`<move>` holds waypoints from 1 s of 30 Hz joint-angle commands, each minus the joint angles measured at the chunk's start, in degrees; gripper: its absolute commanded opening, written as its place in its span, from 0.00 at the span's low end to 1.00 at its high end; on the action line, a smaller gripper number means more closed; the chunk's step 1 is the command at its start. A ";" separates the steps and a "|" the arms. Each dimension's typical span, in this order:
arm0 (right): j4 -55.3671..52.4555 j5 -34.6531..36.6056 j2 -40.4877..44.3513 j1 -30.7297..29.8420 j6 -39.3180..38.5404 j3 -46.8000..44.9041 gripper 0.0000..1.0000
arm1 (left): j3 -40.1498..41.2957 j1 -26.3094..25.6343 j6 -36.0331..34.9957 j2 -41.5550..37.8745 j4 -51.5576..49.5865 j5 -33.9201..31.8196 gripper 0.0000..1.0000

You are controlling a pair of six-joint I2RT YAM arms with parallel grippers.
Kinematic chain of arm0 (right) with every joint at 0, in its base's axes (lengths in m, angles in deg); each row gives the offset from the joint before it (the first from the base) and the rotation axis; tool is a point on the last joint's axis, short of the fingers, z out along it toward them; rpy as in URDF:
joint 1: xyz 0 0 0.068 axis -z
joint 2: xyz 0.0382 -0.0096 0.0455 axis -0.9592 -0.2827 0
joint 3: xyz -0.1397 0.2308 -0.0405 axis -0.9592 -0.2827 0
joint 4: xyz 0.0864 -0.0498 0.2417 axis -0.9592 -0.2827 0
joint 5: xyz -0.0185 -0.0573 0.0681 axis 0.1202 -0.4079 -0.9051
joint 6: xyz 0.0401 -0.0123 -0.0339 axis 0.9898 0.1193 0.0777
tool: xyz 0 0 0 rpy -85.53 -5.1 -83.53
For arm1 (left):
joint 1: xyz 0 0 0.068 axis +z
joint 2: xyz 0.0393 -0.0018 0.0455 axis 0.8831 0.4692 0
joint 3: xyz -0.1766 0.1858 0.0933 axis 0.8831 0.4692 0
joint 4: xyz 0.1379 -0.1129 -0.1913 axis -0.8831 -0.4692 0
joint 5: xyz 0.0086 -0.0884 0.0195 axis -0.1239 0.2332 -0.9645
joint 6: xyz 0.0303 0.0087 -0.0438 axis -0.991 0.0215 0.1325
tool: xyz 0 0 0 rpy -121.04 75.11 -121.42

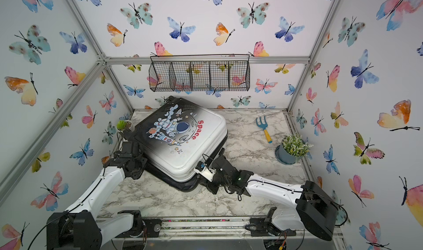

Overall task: Close the suitcase zippers
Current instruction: Zip the zipper on the suitcase.

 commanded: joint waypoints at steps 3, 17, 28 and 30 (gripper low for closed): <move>-0.50 8.59 -4.39 0.50 1.27 0.98 0.27 | -4.84 -1.11 3.73 -1.16 2.75 12.54 0.00; 2.14 17.36 1.14 0.50 -1.52 1.23 0.28 | -4.94 -1.09 2.43 -1.13 2.68 12.11 0.00; -1.24 18.50 2.40 1.99 -6.71 1.64 0.32 | -6.44 -0.38 1.05 0.34 3.28 13.07 0.00; -1.88 16.81 1.64 2.17 -8.16 2.02 0.32 | -6.87 -0.29 0.89 0.44 2.94 13.15 0.00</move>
